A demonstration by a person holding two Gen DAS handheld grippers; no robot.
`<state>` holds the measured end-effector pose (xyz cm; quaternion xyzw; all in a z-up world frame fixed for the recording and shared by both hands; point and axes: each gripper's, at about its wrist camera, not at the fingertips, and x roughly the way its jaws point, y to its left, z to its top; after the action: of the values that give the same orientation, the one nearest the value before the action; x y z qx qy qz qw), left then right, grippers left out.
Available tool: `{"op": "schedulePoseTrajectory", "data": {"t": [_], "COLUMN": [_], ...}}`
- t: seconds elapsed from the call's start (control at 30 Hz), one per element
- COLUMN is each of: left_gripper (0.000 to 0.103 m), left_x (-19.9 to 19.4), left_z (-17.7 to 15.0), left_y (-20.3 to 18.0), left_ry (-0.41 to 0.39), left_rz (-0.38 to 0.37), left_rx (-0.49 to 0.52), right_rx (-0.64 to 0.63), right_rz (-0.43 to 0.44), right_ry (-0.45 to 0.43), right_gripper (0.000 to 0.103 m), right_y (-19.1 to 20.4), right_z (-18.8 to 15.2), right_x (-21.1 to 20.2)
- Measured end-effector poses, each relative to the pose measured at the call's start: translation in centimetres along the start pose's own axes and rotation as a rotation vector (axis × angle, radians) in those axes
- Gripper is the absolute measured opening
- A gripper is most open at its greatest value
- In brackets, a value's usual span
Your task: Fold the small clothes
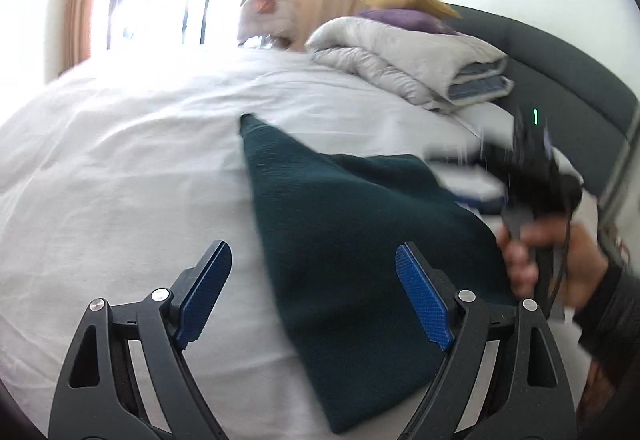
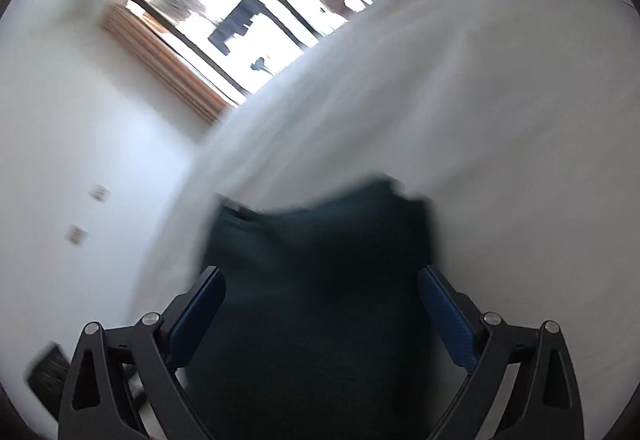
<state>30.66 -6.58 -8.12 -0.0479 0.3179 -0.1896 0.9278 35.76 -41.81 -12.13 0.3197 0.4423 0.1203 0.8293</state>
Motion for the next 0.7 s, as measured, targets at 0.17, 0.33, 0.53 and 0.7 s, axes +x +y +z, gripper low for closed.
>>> {"op": "schedulePoseTrajectory", "data": {"t": [0.17,0.33,0.53,0.7], "left_gripper": [0.085,0.085,0.084,0.057], "left_x": [2.2,7.1,10.1,10.6], "left_z": [1.4,1.5,2.0,2.3], "left_y": [3.6,5.4,2.5,2.2], "left_ry": [0.08,0.267,0.321,0.347], "left_rz": [-0.038,-0.147,-0.178,-0.199], "left_rx": [-0.147,-0.32,-0.224,-0.256], "right_rx": [0.132,0.01,-0.083,-0.105], "right_rz": [0.086,0.071,0.055,-0.056], "right_ry": [-0.124,0.066,0.158,0.17], "right_gripper": [0.088,0.087,0.079,0.041], "right_y": [-3.4,-1.5,1.4,3.9], "right_z": [-0.4,-1.9,-3.2,-3.8], "right_x": [-5.1,-2.9,0.5,1.2]}}
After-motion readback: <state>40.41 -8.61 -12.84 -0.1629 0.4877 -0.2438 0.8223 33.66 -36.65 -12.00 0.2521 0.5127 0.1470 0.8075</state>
